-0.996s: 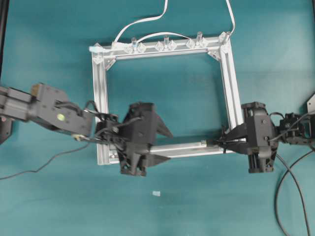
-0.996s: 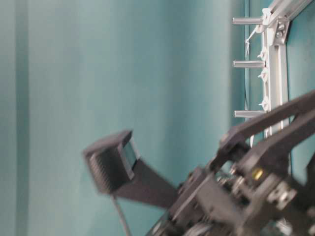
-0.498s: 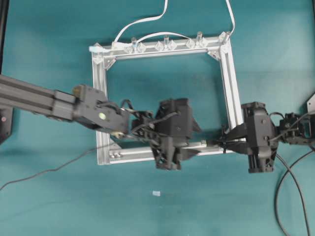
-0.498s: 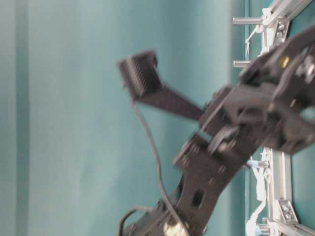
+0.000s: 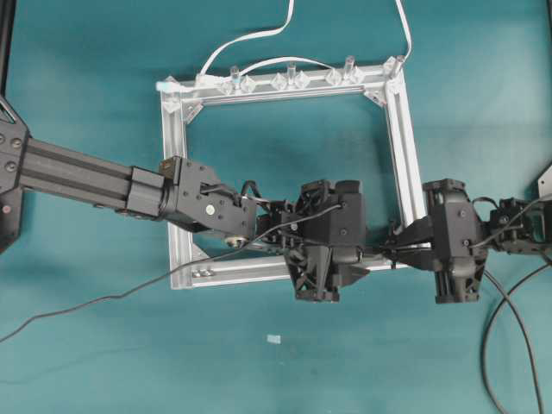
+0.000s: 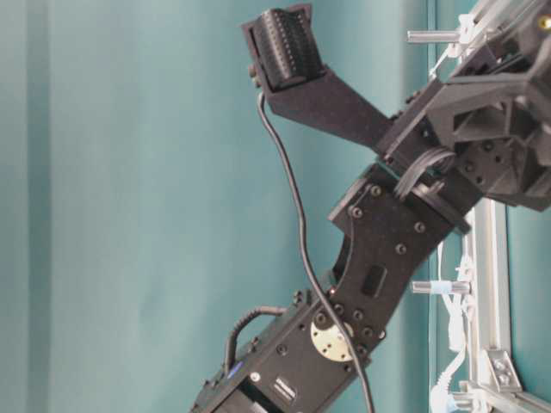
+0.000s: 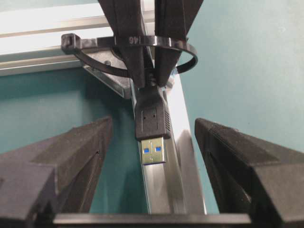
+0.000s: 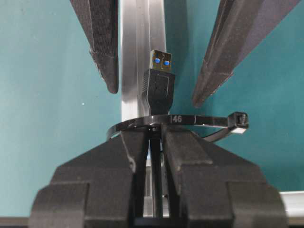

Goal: Insert the wire through the string loop located on the right side.
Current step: 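Move the left gripper across the frame to the plug tip beyond the loop, then close the left gripper on the USB plug and open the right gripper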

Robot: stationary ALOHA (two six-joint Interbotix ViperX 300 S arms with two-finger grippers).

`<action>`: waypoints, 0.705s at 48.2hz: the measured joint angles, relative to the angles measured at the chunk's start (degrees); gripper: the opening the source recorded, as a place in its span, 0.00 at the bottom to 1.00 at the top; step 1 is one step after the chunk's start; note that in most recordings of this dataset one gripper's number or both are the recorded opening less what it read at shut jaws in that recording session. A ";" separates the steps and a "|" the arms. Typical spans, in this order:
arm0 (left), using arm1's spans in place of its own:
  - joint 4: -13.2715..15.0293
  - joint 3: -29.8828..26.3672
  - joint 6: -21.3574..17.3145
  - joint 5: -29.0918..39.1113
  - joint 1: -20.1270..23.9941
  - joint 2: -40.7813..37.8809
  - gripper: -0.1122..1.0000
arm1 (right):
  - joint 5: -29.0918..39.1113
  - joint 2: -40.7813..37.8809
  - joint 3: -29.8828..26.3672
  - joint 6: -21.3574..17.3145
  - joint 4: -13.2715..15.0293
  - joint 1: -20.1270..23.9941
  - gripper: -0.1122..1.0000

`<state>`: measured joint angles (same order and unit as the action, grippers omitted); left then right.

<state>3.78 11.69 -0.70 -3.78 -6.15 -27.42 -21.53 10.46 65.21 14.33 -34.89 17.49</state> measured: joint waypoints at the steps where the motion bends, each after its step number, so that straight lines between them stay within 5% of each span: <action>1: 0.00 -0.09 0.00 0.00 0.00 0.00 0.78 | 0.00 0.00 0.00 -0.09 0.00 0.00 0.21; 10: 0.00 -0.18 0.00 0.00 0.09 -0.09 0.70 | 0.00 0.00 0.09 0.00 0.00 0.00 0.21; 18: 0.00 -1.58 0.26 1.49 0.26 0.00 0.31 | -0.09 0.00 0.35 0.00 0.00 0.09 0.21; 34: 0.00 -2.37 2.64 3.16 0.44 -0.26 0.31 | -1.05 0.00 0.88 -0.09 0.00 0.00 0.21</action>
<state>3.78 9.32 1.93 -0.62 -5.71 -27.69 -22.59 10.46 66.09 14.24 -34.89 17.49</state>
